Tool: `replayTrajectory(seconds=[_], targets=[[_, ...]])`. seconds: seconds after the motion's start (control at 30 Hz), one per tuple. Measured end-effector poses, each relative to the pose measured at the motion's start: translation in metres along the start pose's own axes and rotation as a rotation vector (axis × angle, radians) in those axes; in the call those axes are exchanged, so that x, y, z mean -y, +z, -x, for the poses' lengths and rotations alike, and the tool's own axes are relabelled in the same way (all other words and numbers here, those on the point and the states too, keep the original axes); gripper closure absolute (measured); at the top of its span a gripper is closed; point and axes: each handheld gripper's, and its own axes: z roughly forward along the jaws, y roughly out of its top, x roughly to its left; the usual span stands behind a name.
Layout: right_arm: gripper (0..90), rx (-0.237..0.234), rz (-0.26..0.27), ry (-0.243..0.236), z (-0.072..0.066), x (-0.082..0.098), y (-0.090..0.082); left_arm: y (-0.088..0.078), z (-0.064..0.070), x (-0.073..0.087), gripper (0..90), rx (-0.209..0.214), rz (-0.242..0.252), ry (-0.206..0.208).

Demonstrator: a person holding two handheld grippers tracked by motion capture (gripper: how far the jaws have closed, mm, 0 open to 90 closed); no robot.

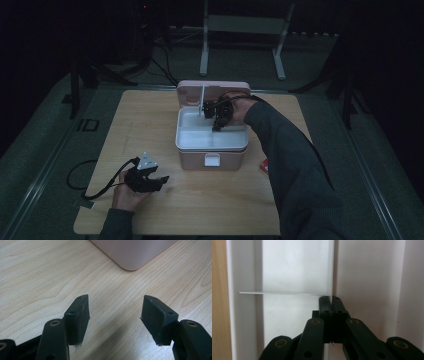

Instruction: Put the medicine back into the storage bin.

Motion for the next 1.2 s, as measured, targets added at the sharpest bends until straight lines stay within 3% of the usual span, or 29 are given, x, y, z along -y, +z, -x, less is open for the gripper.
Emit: replayTrajectory(seconds=[0.2,0.37,0.5,0.8,1.2], targets=[[89.2,0.003,0.029,-0.015,-0.006,0.003,-0.012,0.0,0.0,0.0,39.2,0.0,-0.004,0.002],[89.2,0.011,0.017,-0.026,-0.013,0.009,-0.015,-0.001,0.0,0.001,39.2,-0.001,-0.002,0.004],[89.2,0.004,0.029,-0.014,-0.017,0.02,-0.019,-0.001,-0.001,0.001,39.2,-0.002,0.0,0.0],[89.2,0.021,0.066,0.015,-0.028,0.059,-0.031,-0.001,-0.001,0.002,39.8,-0.003,0.003,-0.004],[89.2,0.021,0.059,0.086,-0.036,0.12,-0.04,0.001,0.0,0.002,39.8,-0.002,-0.001,-0.003]])
